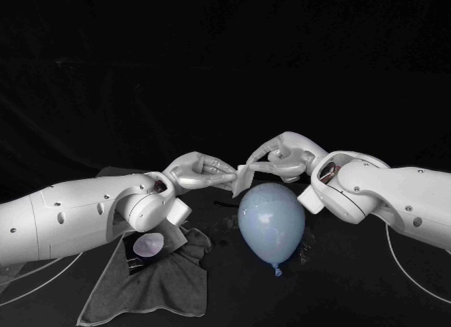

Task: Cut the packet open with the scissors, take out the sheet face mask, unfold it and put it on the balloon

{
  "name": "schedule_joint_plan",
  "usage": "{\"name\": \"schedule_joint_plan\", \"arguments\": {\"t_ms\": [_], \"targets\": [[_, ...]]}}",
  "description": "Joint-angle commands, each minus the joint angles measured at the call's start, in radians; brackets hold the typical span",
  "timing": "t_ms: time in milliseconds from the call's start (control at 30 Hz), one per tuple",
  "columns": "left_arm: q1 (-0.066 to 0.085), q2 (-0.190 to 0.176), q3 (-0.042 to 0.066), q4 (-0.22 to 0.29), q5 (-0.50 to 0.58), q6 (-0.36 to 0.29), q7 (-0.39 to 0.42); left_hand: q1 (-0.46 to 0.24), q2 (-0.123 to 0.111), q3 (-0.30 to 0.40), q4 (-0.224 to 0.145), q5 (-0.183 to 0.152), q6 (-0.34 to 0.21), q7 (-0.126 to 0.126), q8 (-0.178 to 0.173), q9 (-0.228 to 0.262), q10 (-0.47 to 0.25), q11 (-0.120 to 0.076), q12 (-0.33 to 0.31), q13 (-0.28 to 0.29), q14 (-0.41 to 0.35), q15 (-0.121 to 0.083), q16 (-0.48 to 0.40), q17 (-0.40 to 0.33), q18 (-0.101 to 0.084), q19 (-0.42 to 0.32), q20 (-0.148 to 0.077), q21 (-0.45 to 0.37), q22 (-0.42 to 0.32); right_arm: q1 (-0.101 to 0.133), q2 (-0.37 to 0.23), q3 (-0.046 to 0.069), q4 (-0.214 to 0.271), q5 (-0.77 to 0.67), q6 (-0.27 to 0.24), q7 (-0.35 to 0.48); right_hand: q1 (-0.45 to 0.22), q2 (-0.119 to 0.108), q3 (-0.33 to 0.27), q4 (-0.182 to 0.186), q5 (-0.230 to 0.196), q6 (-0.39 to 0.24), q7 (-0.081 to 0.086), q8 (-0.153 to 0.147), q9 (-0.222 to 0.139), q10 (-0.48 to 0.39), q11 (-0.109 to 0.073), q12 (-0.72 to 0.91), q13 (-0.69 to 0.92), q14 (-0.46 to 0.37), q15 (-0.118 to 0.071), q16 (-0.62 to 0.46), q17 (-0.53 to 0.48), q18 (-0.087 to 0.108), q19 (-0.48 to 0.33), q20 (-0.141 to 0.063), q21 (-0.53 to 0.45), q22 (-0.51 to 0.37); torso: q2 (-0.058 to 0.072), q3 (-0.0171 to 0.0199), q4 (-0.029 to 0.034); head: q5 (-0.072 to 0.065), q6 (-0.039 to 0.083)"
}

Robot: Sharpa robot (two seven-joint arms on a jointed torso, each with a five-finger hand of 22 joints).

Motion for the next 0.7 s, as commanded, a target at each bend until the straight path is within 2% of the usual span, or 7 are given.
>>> {"name": "schedule_joint_plan", "arguments": {"t_ms": [33,200,433,500,600,700], "targets": [[0.001,0.003,0.001,0.005,-0.028,-0.008,0.025,0.012,0.002,0.0,-0.008,0.002,0.01,-0.002,0.0,-0.001,-0.008,-0.002,0.004,0.001,-0.009,-0.001,-0.002,0.001,-0.011,-0.008,-0.001,-0.007,0.0,0.0,0.002,0.0,-0.002,-0.014,0.005,0.0,0.001,0.007,0.002,-0.001,0.002,0.008,0.002,0.004,0.104,0.12,-0.022,0.004,0.263,0.127,-0.026,0.004,0.263,0.008,0.002,-0.006,-0.001,0.172,0.0,-0.0002,0.0,0.0,-0.001],[0.001,0.003,0.001,0.009,-0.037,-0.003,0.029,0.014,0.004,-0.001,-0.008,0.002,0.018,-0.005,0.002,-0.001,-0.008,-0.003,0.005,0.001,-0.01,-0.001,-0.002,0.003,-0.014,-0.013,0.0,-0.01,0.0,0.0,0.004,0.0,-0.005,-0.016,0.006,-0.001,0.001,0.007,0.002,-0.001,0.002,0.008,0.002,0.004,0.104,0.12,-0.022,0.004,0.263,0.127,-0.026,0.004,0.263,0.008,0.002,-0.006,-0.001,0.172,0.0,-0.0001,0.0003,-0.001,-0.002],[0.001,0.003,0.001,0.012,-0.038,0.003,0.036,0.026,0.024,0.011,-0.009,0.002,0.038,-0.011,0.005,-0.001,-0.006,-0.006,0.007,0.001,-0.011,-0.003,0.001,0.007,-0.018,-0.021,-0.001,-0.015,0.001,0.0,0.007,0.0,-0.01,-0.019,0.008,-0.002,0.001,0.007,0.002,-0.001,0.002,0.008,0.002,0.004,0.104,0.12,-0.022,0.004,0.263,0.127,-0.026,0.004,0.263,0.008,0.002,-0.006,-0.001,0.172,0.0,-0.0001,0.0002,-0.001,-0.001],[0.001,0.004,0.001,0.012,-0.035,0.003,0.039,0.028,0.032,0.016,-0.008,0.002,0.043,-0.012,0.005,-0.001,-0.004,-0.007,0.008,0.001,-0.01,-0.003,0.002,0.008,-0.019,-0.022,-0.001,-0.015,0.002,0.0,0.008,0.0,-0.01,-0.019,0.009,-0.003,0.001,0.007,0.002,-0.001,0.002,0.008,0.002,0.004,0.104,0.12,-0.022,0.004,0.263,0.127,-0.026,0.004,0.263,0.008,0.002,-0.006,-0.001,0.172,0.0,0.0,0.0001,-0.001,-0.001],[0.001,0.004,0.001,0.012,-0.03,0.002,0.042,0.038,0.062,0.04,-0.006,0.002,0.056,-0.017,0.008,-0.001,0.002,-0.01,0.011,0.001,-0.005,-0.006,0.007,0.012,-0.02,-0.022,-0.001,-0.015,0.003,0.0,0.008,0.0,-0.008,-0.019,0.01,-0.003,0.001,0.007,0.002,-0.001,0.002,0.008,0.002,0.004,0.104,0.12,-0.022,0.004,0.263,0.127,-0.026,0.004,0.263,0.008,0.002,-0.006,-0.001,0.172,0.0,0.0001,-0.0001,-0.001,-0.001],[0.001,0.004,0.001,0.012,-0.027,0.002,0.045,0.043,0.075,0.052,-0.005,0.002,0.062,-0.019,0.01,-0.001,0.005,-0.011,0.012,0.001,-0.003,-0.007,0.009,0.014,-0.02,-0.022,-0.001,-0.015,0.003,-0.001,0.008,0.0,-0.008,-0.019,0.01,-0.003,0.001,0.007,0.002,-0.001,0.002,0.008,0.002,0.004,0.104,0.12,-0.022,0.004,0.263,0.127,-0.026,0.004,0.263,0.008,0.002,-0.006,-0.001,0.172,0.001,0.0001,-0.0001,0.0,-0.001]]}}
